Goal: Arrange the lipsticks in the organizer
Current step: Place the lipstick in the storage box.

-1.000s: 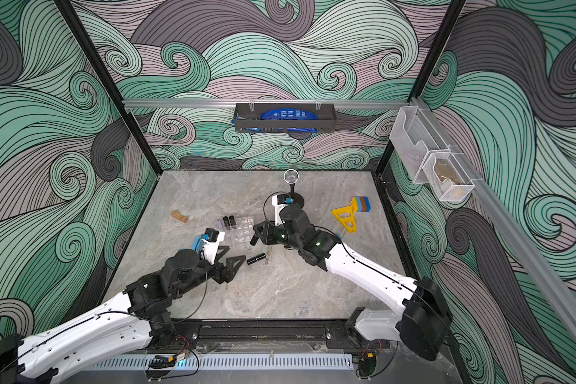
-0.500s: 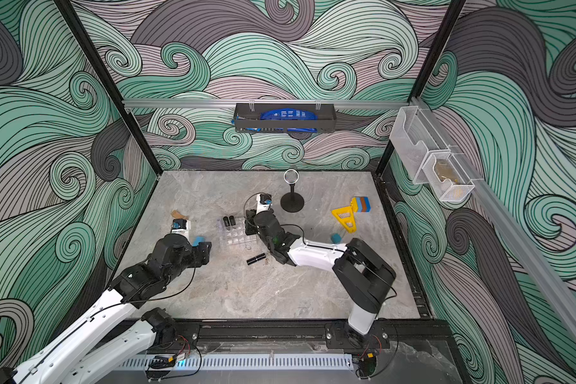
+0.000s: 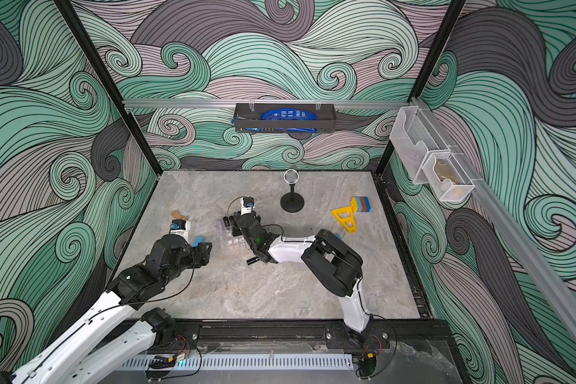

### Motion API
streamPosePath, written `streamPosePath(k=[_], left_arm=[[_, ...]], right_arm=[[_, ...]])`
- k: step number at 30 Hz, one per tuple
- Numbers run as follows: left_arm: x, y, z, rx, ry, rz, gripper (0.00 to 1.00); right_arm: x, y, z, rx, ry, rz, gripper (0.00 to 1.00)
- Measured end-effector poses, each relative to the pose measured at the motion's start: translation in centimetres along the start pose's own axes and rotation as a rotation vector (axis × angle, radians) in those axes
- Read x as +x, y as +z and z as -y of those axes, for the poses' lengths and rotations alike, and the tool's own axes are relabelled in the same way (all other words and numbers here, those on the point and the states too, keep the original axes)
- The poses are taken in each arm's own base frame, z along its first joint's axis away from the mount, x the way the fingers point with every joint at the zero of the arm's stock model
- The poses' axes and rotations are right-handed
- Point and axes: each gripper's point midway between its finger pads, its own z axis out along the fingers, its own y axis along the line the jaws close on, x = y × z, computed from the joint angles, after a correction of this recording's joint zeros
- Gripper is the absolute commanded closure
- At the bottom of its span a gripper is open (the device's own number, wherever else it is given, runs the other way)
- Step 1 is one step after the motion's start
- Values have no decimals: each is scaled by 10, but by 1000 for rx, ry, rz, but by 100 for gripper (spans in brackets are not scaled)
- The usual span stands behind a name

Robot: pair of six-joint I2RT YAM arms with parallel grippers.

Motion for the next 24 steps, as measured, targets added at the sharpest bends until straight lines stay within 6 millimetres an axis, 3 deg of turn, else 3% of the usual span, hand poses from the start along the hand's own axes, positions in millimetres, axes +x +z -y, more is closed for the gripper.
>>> streamPosePath(k=[17, 24], left_arm=[[0, 0, 2, 16, -8, -5, 23], [0, 1, 4, 26, -9, -4, 23]], right_arm=[[-3, 21, 6, 56, -23, 36, 85], [13, 25, 12, 86, -51, 13, 85]])
